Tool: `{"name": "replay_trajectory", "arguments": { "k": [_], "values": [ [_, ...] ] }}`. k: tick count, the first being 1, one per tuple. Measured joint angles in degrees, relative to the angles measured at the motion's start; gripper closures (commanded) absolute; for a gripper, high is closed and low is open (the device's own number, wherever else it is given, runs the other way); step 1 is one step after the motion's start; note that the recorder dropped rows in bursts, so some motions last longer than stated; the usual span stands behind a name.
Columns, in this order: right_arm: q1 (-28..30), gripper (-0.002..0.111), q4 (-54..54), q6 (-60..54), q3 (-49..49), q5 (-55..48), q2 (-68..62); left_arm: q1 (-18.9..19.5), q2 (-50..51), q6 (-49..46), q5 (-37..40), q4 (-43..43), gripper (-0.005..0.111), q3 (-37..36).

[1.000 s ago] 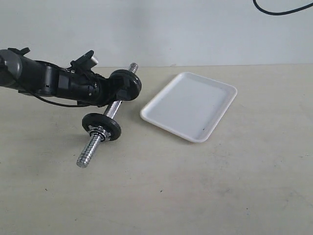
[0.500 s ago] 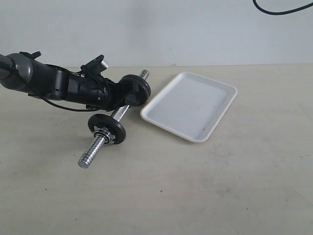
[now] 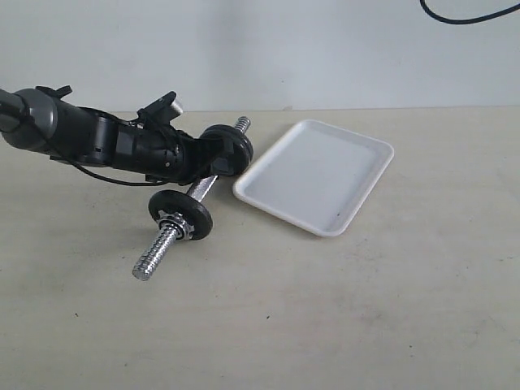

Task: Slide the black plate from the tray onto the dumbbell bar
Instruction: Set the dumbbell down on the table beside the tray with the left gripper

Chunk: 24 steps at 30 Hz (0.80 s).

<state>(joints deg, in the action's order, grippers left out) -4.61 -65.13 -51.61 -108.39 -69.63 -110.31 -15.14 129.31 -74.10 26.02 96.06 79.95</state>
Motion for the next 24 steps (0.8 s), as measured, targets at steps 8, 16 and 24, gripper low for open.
{"name": "replay_trajectory", "arguments": {
  "k": [8,16,24],
  "values": [
    [0.0,0.106,0.0,0.0,0.0,0.0,0.0,-0.04,0.0,0.0,0.0,0.13,0.102,0.0],
    [0.0,0.106,0.0,0.21,0.0,0.0,0.0,-0.04,0.0,0.0,0.0,0.13,0.102,0.0],
    [0.0,0.106,0.0,0.21,0.0,0.0,0.0,-0.04,0.0,0.0,0.0,0.13,0.09,0.0]
  ]
}}
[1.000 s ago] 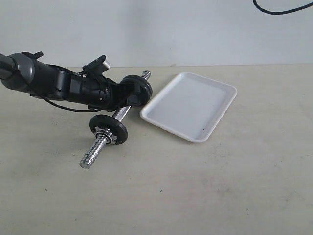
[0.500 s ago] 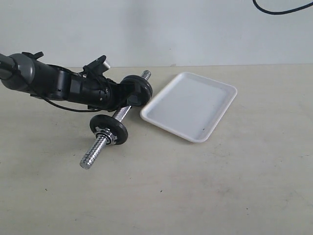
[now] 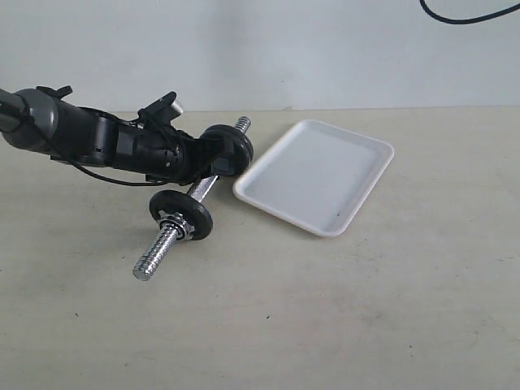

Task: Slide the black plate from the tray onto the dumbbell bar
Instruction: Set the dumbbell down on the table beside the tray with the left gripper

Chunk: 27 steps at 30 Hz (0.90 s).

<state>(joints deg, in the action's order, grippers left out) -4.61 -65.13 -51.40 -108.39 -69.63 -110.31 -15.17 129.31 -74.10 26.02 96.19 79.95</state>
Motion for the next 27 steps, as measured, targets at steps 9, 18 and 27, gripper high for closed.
{"name": "replay_trajectory", "arguments": {
  "k": [9,18,27],
  "values": [
    [0.0,0.106,0.0,0.0,0.0,0.0,0.0,0.0,-0.24,0.0,0.65,1.49,0.069,0.96],
    [0.0,0.106,0.0,0.0,0.0,0.0,0.0,-0.1,-1.7,-0.03,3.82,3.11,0.069,1.99],
    [0.0,0.106,0.0,0.0,0.0,0.0,0.0,-0.1,-1.7,-0.03,3.82,3.11,0.069,1.99]
  ]
}}
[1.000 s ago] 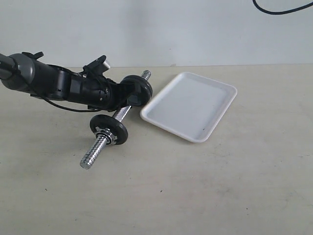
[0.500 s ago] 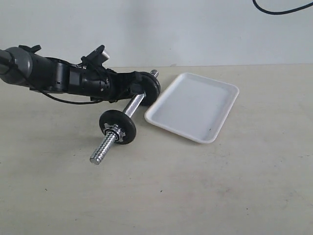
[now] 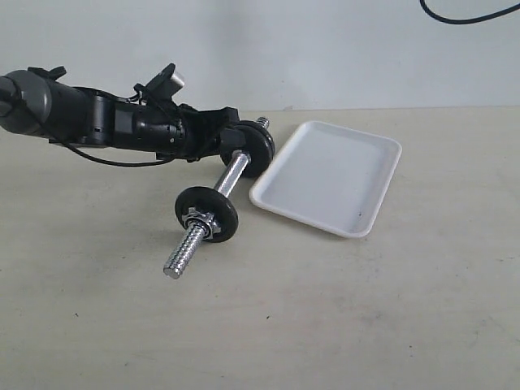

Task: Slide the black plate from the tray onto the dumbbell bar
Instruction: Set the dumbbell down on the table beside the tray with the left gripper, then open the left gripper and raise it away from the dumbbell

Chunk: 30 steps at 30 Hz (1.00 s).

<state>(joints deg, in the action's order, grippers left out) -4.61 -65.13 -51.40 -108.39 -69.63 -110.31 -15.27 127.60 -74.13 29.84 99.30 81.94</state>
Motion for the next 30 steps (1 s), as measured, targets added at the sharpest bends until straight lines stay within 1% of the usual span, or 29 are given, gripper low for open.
{"name": "replay_trajectory", "arguments": {
  "k": [10,16,22,30],
  "values": [
    [0.0,0.106,0.12,0.0,0.0,0.0,0.0,0.1,0.0,0.0,0.79,0.05,0.069,0.0],
    [0.0,0.106,0.19,0.0,0.0,0.0,0.0,1.93,-0.27,0.0,1.43,0.14,0.069,0.0],
    [0.0,0.106,0.35,0.0,0.0,0.0,0.0,4.06,-2.08,0.0,4.42,0.19,0.069,0.0],
    [0.0,0.106,0.35,0.0,0.0,0.0,0.0,5.76,-5.11,0.0,7.02,-3.73,0.069,0.0]
  ]
}}
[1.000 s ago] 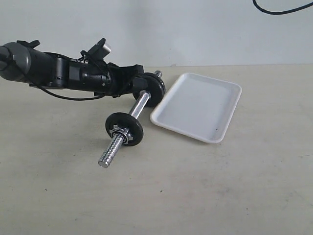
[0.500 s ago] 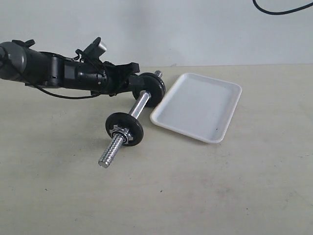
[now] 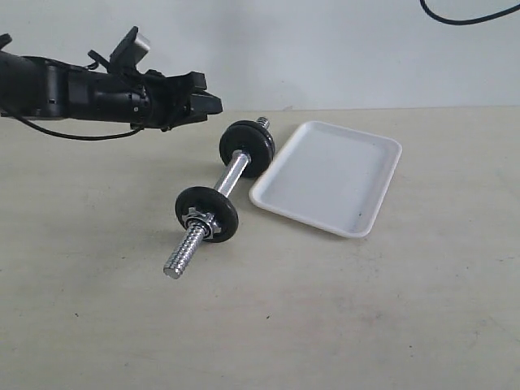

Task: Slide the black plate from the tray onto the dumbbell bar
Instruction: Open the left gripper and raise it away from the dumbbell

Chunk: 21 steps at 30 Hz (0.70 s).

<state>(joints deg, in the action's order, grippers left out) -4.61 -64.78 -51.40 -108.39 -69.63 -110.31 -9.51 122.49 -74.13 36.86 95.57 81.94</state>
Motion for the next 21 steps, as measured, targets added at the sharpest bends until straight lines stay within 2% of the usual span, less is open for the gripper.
{"name": "replay_trajectory", "arguments": {
  "k": [15,18,21],
  "values": [
    [0.46,0.106,0.15,0.49,0.0,0.0,0.0,4.64,-7.53,0.0,8.43,-10.3,0.07,0.0],
    [0.55,0.106,0.61,0.6,0.0,0.0,0.68,6.01,-9.73,0.0,11.56,-11.51,0.074,0.0],
    [0.87,0.106,1.46,0.87,0.0,-0.02,2.34,7.75,-12.17,0.0,15.95,-12.79,0.084,0.0]
  ]
}}
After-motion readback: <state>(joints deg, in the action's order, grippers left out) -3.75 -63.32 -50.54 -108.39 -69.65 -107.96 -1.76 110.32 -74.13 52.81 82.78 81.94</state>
